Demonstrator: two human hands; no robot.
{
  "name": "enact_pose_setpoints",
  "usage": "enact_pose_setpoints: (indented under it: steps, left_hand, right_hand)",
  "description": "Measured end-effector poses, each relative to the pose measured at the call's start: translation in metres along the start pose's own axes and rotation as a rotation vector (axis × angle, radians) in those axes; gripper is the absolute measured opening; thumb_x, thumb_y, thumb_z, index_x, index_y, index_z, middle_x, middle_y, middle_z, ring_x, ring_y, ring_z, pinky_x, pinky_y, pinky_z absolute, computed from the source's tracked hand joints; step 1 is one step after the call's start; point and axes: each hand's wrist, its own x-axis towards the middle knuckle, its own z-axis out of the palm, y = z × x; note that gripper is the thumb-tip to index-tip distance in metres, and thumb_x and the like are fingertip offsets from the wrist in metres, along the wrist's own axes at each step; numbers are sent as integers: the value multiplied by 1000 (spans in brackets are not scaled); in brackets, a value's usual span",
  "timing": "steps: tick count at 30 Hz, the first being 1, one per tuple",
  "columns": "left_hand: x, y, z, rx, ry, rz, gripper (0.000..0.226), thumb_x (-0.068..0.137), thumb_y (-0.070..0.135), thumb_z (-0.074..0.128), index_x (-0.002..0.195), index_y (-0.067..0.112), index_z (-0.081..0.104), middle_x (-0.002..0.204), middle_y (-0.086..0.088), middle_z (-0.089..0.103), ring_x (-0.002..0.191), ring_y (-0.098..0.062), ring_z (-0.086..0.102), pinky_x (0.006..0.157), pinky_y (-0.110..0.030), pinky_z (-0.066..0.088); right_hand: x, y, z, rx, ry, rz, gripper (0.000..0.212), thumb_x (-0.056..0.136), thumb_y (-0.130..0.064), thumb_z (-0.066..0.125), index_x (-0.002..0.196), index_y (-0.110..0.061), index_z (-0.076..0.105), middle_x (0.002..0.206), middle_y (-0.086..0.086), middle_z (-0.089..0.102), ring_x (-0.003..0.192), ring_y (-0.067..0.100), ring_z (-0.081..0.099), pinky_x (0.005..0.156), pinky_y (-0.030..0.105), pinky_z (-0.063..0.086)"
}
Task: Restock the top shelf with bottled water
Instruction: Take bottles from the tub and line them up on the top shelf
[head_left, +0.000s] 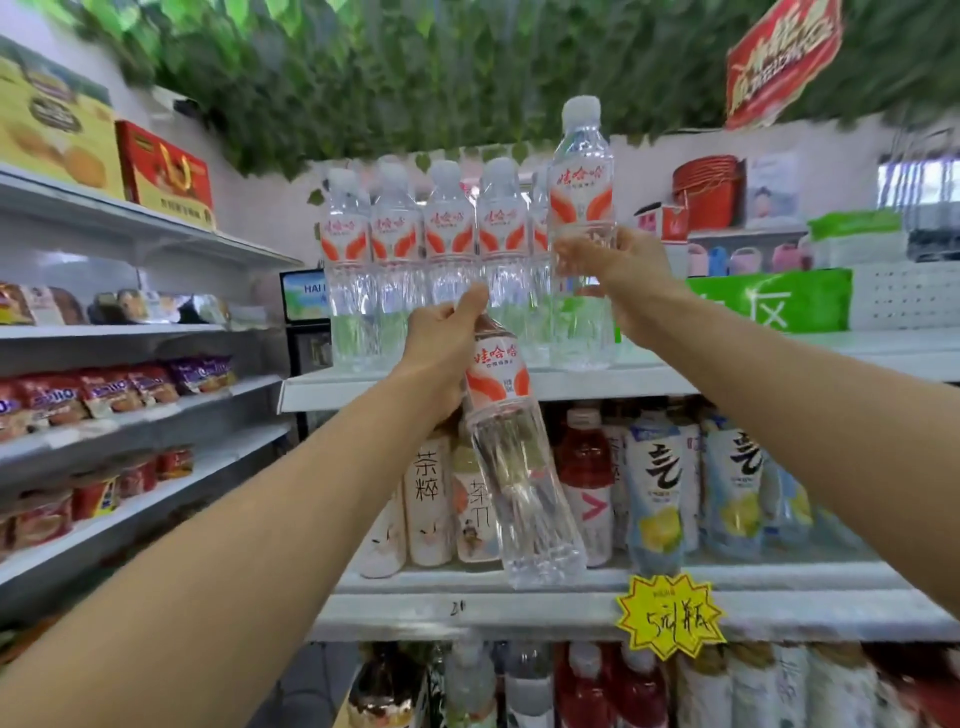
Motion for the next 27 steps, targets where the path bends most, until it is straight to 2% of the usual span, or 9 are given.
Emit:
enact_pose_setpoints:
  steps: [3,6,8,12,15,16,18,21,27]
  left_hand:
    - [11,2,3,3,1,2,31,96,40,59,87,10,57,84,-10,65,66,-22,64,66,-35,58]
    - [21,2,4,9,10,3,31,96,40,58,85,11,57,86,-10,67,68,-22,66,67,-33,57]
    - [27,1,4,9,18,-9,31,96,41,58,86,11,57,88,-10,68,70,-23,66,66,-34,57]
    - [35,0,6,10,23,-11,32,96,41,57,93,10,58,86,-8,67,63,-19,65,50,-25,53]
    - [40,-4,9,8,29,4,32,96,40,58,90,9,59,84,-8,67,63,-19,65,54,-26,54]
    - [41,-6,10,13,33,10,32,96,40,58,88,9,59,82,-8,66,63,-19,65,55,-27,54]
    - [43,-9,11,17,37,17,33,96,40,59,85,9,59,79,-7,65,62,-20,64,56,-27,53]
    - [46,-11,12,22,35,20,34,96,40,59,87,8,59,78,-7,64,60,-19,63,52,-26,50]
    - [53,-16,12,28,35,5,33,96,41,58,85,10,60,81,-8,67,68,-23,66,65,-33,56]
  right_hand:
    - [16,9,5,7,27,34,22,82,-17,77,99,-15,63,90,-4,68,83,11,61,73,25,42]
    - [24,18,8,3,31,78,42,83,-15,77,120,-7,61,103,0,68,95,15,61,93,33,45]
    - [28,20,10,-23,-8,88,45,83,-16,76,124,-6,59,107,1,68,100,16,61,107,41,41]
    - [39,24,5,-114,-94,96,53,81,-26,78,127,-10,58,122,5,66,121,25,55,114,50,32]
    - [36,33,5,-314,-103,94,101,57,-48,90,138,-11,44,136,7,55,131,30,47,112,54,35]
    - [27,36,5,-378,-65,101,107,58,-47,91,142,-8,36,140,9,49,133,30,44,112,53,35]
    - [12,47,6,-445,22,122,93,70,-38,86,140,-6,34,138,12,49,131,30,45,112,49,37]
    - [9,66,2,-446,44,140,69,78,-42,80,130,-8,51,127,10,60,119,29,57,105,47,45]
    - [27,81,1,-484,27,145,82,72,-54,79,137,-11,51,135,8,59,124,28,55,106,49,45]
